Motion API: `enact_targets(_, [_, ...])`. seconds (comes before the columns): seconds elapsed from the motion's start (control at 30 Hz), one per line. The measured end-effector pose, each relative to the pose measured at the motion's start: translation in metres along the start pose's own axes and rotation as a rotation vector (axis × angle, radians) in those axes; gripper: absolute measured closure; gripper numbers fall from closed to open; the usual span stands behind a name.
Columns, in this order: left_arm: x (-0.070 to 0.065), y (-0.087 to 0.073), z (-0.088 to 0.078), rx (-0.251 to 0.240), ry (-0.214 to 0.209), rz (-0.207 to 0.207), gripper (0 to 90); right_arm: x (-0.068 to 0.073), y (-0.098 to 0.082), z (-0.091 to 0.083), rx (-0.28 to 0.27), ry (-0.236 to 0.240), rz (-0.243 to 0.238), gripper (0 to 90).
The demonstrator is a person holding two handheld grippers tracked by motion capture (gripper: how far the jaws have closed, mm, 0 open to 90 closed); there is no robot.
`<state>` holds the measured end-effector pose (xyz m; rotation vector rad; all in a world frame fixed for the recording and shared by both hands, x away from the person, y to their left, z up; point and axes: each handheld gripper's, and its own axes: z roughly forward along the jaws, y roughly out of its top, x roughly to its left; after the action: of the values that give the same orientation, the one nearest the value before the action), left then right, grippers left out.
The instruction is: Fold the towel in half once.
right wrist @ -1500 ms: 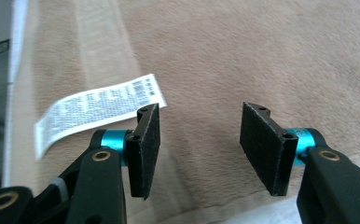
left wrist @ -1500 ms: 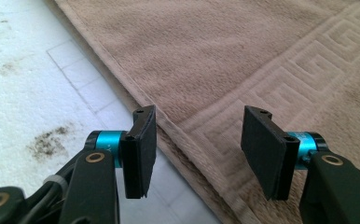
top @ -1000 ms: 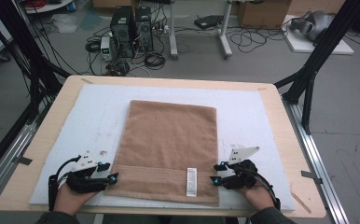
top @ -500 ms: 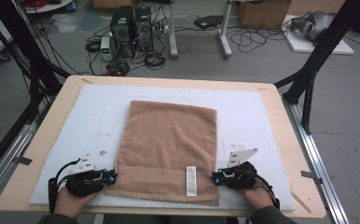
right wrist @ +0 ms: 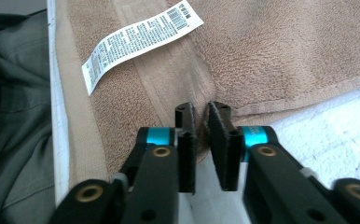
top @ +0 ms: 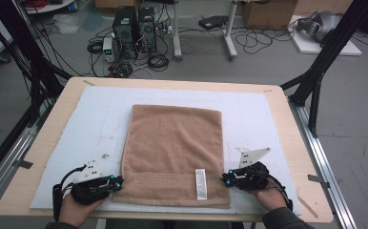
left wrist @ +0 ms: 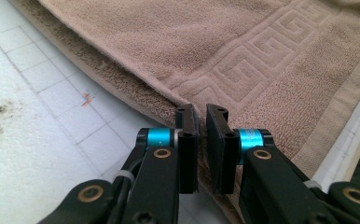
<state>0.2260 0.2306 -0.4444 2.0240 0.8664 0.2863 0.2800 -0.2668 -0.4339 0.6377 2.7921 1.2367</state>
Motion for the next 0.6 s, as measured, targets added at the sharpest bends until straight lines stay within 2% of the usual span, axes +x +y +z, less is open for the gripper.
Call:
enact_targets(0.03, [0.001,0.000,-0.001,-0.004,0.004,-0.009,79.8,0.000,0.000,0.000,-0.017,0.003,0.010,66.6])
enact_targets(0.07, [0.002,0.000,-0.002,-0.005,0.005,-0.014,77.6,-0.001,0.000,-0.001,-0.043,0.013,0.023,63.1])
enact_targets(0.2, [0.006,0.006,-0.005,-0.018,0.022,-0.007,67.1,-0.002,0.004,-0.005,-0.083,-0.019,0.045,52.2])
enact_targets(0.37, [0.012,0.017,-0.004,-0.033,0.023,-0.014,56.1,-0.008,0.013,-0.004,-0.107,-0.043,0.065,42.2])
enact_targets(0.43, [0.015,0.023,-0.001,-0.033,0.011,-0.012,51.9,-0.011,0.020,-0.002,-0.124,-0.036,0.092,36.2])
enact_targets(0.6, [0.020,0.038,0.003,-0.053,0.018,-0.003,44.2,-0.018,0.034,0.002,-0.128,-0.073,0.081,30.6])
